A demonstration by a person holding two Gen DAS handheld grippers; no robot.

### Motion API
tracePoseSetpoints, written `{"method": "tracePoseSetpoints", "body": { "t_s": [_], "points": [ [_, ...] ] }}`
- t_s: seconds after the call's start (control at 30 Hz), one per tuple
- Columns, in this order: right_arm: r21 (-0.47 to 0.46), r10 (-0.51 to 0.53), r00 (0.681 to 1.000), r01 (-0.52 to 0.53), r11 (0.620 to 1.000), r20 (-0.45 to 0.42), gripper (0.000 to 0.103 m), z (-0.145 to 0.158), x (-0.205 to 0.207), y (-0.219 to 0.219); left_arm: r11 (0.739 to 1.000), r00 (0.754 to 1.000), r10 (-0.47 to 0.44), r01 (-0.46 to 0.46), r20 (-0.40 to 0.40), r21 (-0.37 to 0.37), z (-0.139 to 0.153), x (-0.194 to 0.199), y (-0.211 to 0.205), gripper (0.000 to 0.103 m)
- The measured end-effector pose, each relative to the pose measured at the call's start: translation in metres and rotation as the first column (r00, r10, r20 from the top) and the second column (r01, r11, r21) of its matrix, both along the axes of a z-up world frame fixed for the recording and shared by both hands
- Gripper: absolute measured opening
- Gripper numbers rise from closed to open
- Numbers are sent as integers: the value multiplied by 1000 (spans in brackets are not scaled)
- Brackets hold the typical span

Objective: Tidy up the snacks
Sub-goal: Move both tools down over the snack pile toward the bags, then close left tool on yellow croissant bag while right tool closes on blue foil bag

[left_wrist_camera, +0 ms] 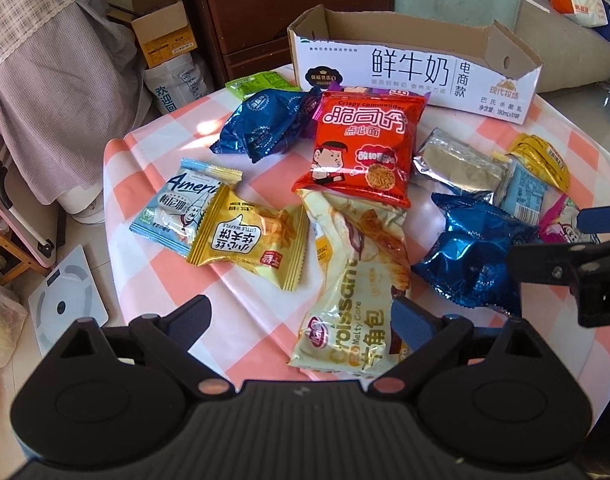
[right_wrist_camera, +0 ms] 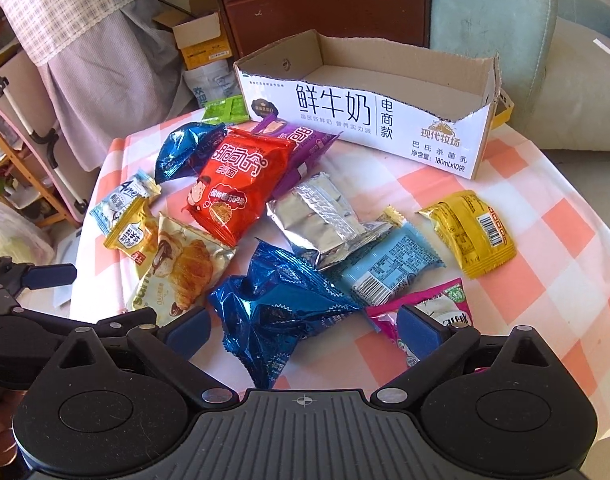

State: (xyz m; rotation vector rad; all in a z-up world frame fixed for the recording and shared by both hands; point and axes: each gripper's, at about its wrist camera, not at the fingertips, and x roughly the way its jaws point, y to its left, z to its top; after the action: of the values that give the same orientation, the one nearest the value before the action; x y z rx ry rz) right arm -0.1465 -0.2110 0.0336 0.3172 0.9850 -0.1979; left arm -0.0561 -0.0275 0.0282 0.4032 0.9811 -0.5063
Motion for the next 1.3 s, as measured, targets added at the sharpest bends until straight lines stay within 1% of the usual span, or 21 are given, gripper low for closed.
{"method": "tracePoseSetpoints", "body": {
  "t_s": [0.13, 0.3, 0.4, 0.57, 0.67, 0.73, 0.77, 0.8, 0.83, 0.87, 0.9, 1.03, 1.13, 1.2, 1.23, 1.27, 1.3],
  "points": [
    [54, -33, 999, 35, 998, -21, 97, -5, 5, -2, 1000, 1000, -9, 9, -6, -14, -4, 2, -3, 96],
    [105, -71, 996, 76, 992, -49, 97, -13, 13, -1, 999, 999, -40, 40, 10, 1, -12, -1, -11, 96],
    [137, -94, 993, 103, 985, -70, 97, -19, 18, -1, 999, 999, -47, 47, 17, -5, -14, -2, -13, 96],
    [146, -131, 988, 142, 979, -83, 90, -26, 24, -1, 999, 999, -42, 43, 27, -18, -14, 0, -13, 96],
    [141, -132, 987, 144, 980, -90, 82, -29, 27, 1, 998, 999, -48, 49, 25, -29, -14, -1, -11, 92],
    [146, -125, 988, 138, 980, -95, 73, -32, 28, 2, 997, 998, -55, 56, 15, -47, -14, 0, -11, 84],
    [154, -120, 989, 133, 979, -91, 71, -32, 28, 3, 996, 998, -59, 59, 8, -60, -14, 0, -10, 80],
    [157, -111, 990, 124, 980, -85, 66, -32, 28, 4, 995, 998, -61, 60, -7, -80, -14, 1, -8, 71],
    [153, -104, 991, 116, 981, -81, 65, -32, 28, 5, 993, 998, -62, 59, -25, -98, -13, 1, -7, 63],
    [145, -94, 992, 105, 984, -79, 64, -31, 27, 7, 992, 997, -61, 56, -38, -111, -13, 2, -5, 60],
    [137, -84, 993, 94, 986, -77, 64, -30, 27, 7, 992, 997, -61, 55, -44, -118, -12, 3, -4, 54],
    [119, -25, 997, 34, 992, -72, 61, -26, 24, 8, 991, 997, -81, 78, -20, -104, -9, -1, -1, 45],
    [90, 25, 997, -18, 996, -69, 61, -21, 18, 10, 992, 995, -94, 92, -18, -87, -8, -3, 1, 46],
    [78, 34, 997, -29, 997, -74, 61, -20, 16, 10, 992, 996, -92, 90, -15, -85, -8, -3, 2, 49],
    [84, 29, 996, -22, 996, -81, 64, -21, 16, 8, 993, 996, -90, 88, -13, -84, -9, -2, 2, 54],
    [101, 15, 995, -5, 995, -95, 64, -23, 16, 5, 993, 996, -88, 87, -10, -76, -10, -2, 1, 58],
    [116, 1, 994, 11, 993, -105, 64, -25, 17, 3, 994, 996, -86, 85, -3, -65, -11, -2, -1, 68]
  ]
}}
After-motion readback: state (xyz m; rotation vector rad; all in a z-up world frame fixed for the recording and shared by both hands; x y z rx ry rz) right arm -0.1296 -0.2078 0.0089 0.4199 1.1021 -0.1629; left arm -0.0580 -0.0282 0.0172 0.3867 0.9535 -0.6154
